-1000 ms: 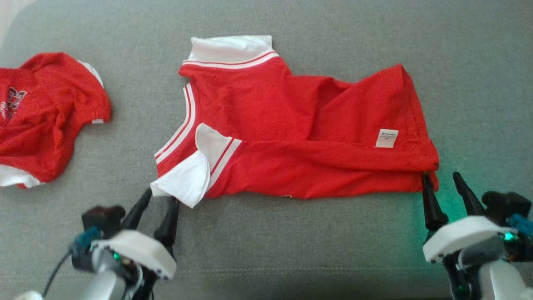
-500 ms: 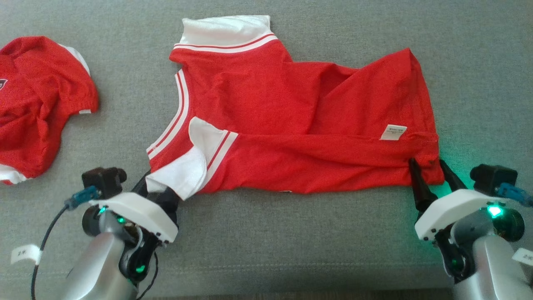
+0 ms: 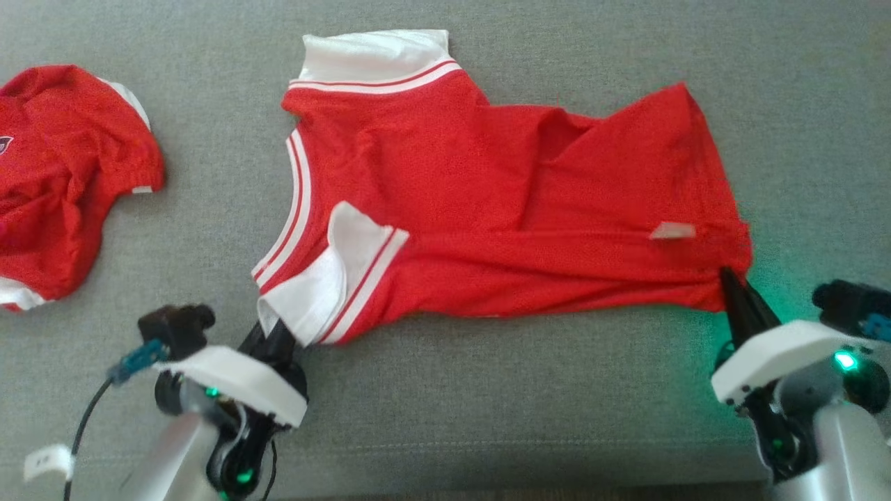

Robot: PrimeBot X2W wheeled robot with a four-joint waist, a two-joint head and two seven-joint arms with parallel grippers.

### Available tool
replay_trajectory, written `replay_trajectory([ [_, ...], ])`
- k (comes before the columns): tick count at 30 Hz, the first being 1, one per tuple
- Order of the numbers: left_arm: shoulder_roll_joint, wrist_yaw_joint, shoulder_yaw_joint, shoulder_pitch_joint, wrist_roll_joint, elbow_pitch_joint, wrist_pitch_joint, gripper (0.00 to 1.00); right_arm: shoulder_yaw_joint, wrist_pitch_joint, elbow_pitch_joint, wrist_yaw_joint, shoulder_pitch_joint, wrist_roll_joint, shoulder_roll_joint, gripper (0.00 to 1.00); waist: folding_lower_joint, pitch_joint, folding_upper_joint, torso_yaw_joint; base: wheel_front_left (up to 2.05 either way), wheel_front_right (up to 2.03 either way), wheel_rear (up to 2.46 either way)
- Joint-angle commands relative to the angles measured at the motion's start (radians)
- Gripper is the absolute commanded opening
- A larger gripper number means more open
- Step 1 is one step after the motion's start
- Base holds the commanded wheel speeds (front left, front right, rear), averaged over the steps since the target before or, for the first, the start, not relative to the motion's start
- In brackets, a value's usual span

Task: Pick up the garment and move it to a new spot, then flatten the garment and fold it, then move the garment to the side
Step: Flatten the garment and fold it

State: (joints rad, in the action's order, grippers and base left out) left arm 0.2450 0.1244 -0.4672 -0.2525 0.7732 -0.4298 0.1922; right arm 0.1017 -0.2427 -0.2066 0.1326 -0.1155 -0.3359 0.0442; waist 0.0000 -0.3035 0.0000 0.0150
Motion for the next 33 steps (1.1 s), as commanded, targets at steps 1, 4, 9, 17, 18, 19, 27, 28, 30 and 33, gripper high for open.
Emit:
replay_trajectory([
  [1, 0.030, 0.003, 0.046, 0.002, 0.008, 0.034, 0.015, 0.00, -0.008, 0.003, 0.040, -0.002, 0.008, -0.006, 0.006, 0.00, 0.0000, 0.002, 0.0000, 0.000, 0.00, 0.00, 0.00],
  [4, 0.038, -0.008, 0.069, 0.045, 0.025, 0.086, 0.027, 0.00, 0.016, -0.011, 0.058, -0.002, 0.033, -0.011, 0.006, 0.00, 0.0000, 0.008, 0.0000, 0.003, 0.00, 0.00, 0.00],
  [9, 0.057, -0.039, 0.085, 0.121, 0.051, 0.178, 0.010, 0.00, 0.050, -0.035, 0.082, -0.002, 0.077, -0.012, 0.006, 0.00, 0.0000, 0.021, 0.0000, 0.010, 0.00, 0.00, 0.00],
  [17, 0.069, -0.110, 0.079, 0.252, 0.087, 0.312, -0.054, 0.00, 0.066, -0.048, 0.108, -0.002, 0.157, -0.041, 0.006, 0.00, 0.0000, 0.050, 0.0000, 0.001, 0.00, 0.00, 0.00],
  [18, 0.072, -0.116, 0.076, 0.258, 0.087, 0.322, -0.063, 0.00, 0.065, -0.050, 0.108, -0.002, 0.161, -0.041, 0.006, 0.00, 0.0000, 0.052, 0.0000, 0.000, 0.00, 0.00, 0.00],
  [19, 0.076, -0.120, 0.073, 0.258, 0.086, 0.328, -0.072, 0.00, 0.063, -0.050, 0.108, -0.002, 0.162, -0.044, 0.006, 0.00, 0.0000, 0.053, 0.0000, 0.000, 0.00, 0.00, 0.00],
  [27, 0.090, -0.170, 0.078, 0.208, 0.047, 0.318, -0.083, 1.00, 0.017, 0.019, 0.141, -0.002, 0.127, -0.004, 0.006, 1.00, 0.0000, 0.074, 0.0000, -0.003, 0.00, 0.00, 0.00],
  [28, 0.088, -0.177, 0.082, 0.203, 0.043, 0.319, -0.077, 1.00, 0.012, 0.038, 0.154, -0.002, 0.124, 0.008, 0.006, 1.00, 0.0000, 0.079, 0.0000, -0.004, 0.00, 0.00, 0.00],
  [30, 0.087, -0.191, 0.088, 0.195, 0.036, 0.322, -0.068, 1.00, 0.001, 0.074, 0.182, -0.002, 0.120, 0.029, 0.006, 1.00, 0.0000, 0.088, 0.0000, -0.005, 0.00, 0.00, 0.00],
  [33, 0.092, -0.214, 0.094, 0.191, 0.014, 0.332, -0.051, 1.00, -0.021, 0.120, 0.228, -0.002, 0.116, 0.068, 0.006, 1.00, 0.0000, 0.103, 0.0000, -0.009, 0.00, 0.00, 0.00],
])
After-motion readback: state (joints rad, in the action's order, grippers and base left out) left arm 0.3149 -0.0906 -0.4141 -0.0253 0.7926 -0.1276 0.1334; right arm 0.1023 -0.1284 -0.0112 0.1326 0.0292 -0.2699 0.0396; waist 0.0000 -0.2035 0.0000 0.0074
